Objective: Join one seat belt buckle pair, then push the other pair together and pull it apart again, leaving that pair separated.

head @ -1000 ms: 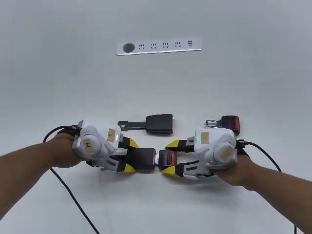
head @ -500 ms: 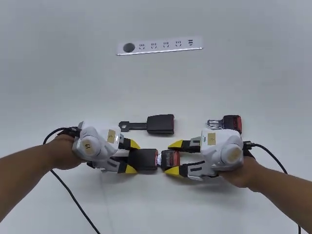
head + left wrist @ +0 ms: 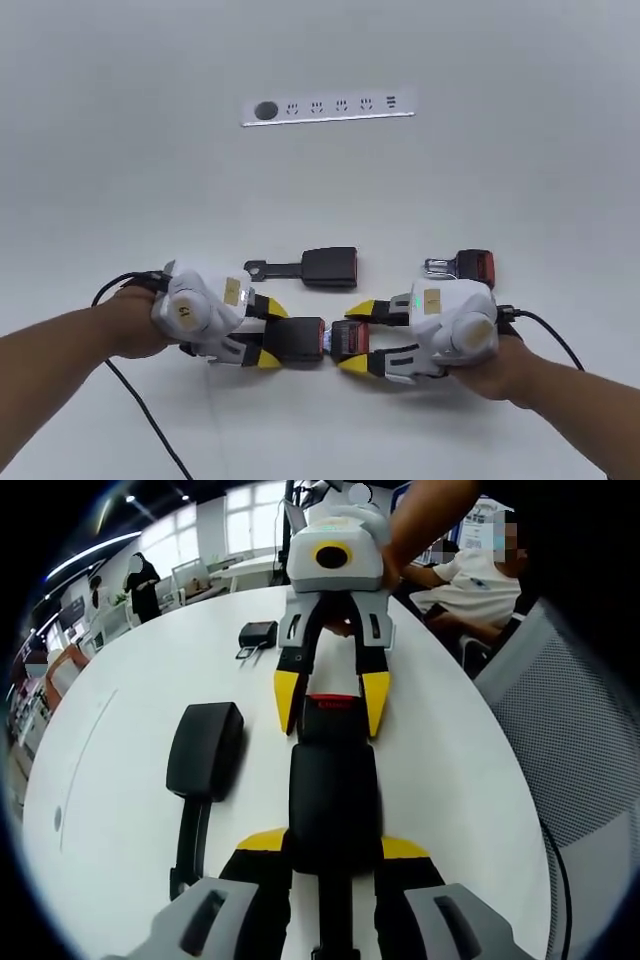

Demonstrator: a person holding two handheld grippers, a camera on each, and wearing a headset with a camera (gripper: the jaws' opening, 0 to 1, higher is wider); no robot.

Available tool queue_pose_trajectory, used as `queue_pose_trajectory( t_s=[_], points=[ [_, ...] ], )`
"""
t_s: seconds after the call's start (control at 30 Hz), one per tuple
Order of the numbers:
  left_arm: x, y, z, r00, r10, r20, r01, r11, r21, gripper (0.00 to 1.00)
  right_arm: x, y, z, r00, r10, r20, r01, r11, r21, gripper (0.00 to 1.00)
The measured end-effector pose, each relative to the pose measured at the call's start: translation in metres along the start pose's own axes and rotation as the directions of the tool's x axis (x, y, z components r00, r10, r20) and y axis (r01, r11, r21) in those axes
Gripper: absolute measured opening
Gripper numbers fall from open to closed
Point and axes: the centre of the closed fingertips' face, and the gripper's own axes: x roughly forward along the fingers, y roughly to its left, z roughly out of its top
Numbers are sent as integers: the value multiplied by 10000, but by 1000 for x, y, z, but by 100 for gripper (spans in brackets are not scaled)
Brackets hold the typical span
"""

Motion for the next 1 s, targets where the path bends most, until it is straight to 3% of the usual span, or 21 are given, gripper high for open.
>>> queue_pose_trajectory(
  t_s=[0.37,0.43,0.47,0.57,0.63,0.7,0.8,0.9,0.97,1.0],
  points=[
    [0,-1,-1,9980,104,-618,-94,9998,150,33,1,2,-1,9965,-350,-759,336,9993,-191,35],
    [0,-1,0,9971,127,-754,-116,9998,152,33,1,4,-6,9923,-331,-1195,274,9984,-495,35],
    [0,0,-1,9968,135,-787,-122,9998,160,33,2,5,-3,9941,-337,-1033,283,9982,-536,35],
    [0,0,0,9950,218,-977,-216,9998,34,33,1,4,0,9942,-418,-991,442,9988,231,36],
    [-1,2,-2,9932,250,-1137,-248,9997,24,34,-1,0,0,9905,-733,-1166,760,9969,182,41],
    [0,-1,-2,9916,201,-1275,-195,9998,61,40,-3,-1,1,9906,-865,-1063,959,9916,867,50],
    [-1,-4,-2,9903,269,-1360,-287,9995,-109,59,-10,-5,5,9913,-1094,-733,1162,9885,965,55],
    [-6,-1,0,9907,493,-1269,-563,9970,-523,65,-18,-8,10,9901,-1336,-421,1378,9826,1242,61],
    [-11,0,9,9937,635,-920,-695,9955,-640,68,-24,-11,13,9875,-1551,-276,1574,9802,1205,65],
    [-16,0,19,9954,682,-679,-743,9930,-921,71,-27,-12,14,9868,-1600,-236,1617,9788,1258,67]
  ],
)
